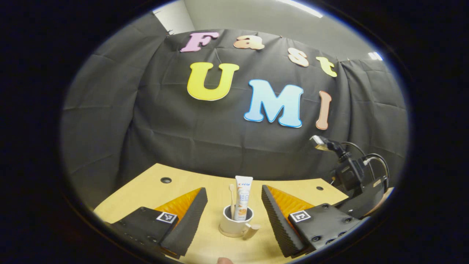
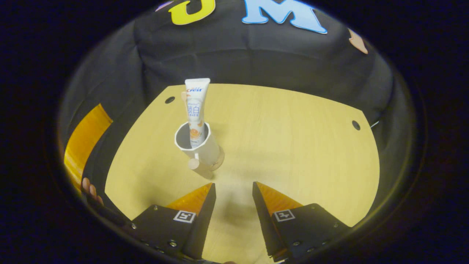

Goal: Put the toothbrush and toothpaste on the desktop into the cup, then pick up the cup and place it on the coaster on the desktop.

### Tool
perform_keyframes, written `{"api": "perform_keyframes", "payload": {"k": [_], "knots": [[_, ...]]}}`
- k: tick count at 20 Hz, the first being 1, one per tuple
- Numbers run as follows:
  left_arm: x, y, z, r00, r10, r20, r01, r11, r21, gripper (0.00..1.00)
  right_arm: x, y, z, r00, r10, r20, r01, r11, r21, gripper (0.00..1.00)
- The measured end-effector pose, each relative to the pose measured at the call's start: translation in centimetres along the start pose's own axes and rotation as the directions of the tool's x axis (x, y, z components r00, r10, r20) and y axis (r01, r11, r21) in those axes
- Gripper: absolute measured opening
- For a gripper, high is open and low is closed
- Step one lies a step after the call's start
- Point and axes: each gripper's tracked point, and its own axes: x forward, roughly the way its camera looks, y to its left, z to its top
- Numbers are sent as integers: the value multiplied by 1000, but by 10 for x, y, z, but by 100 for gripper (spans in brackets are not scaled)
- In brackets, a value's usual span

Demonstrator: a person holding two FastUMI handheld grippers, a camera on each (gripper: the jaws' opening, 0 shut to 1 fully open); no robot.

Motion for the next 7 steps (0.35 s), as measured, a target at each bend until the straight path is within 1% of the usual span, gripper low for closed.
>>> {"api": "perform_keyframes", "payload": {"k": [2,4,6,7], "knots": [[2,-7,5,1000,1,4,-1,1000,1,95,-13,-10,4,998,-22,56,20,1000,24,63],[5,-12,12,1000,3,13,-3,1000,15,95,-27,-22,11,990,-53,134,48,998,39,63],[10,-20,17,1000,1,21,-2,999,32,95,-43,-32,18,976,-78,203,69,996,51,75],[11,-25,21,1000,0,24,-1,999,37,95,-51,-34,19,970,-84,228,73,996,54,79]]}}
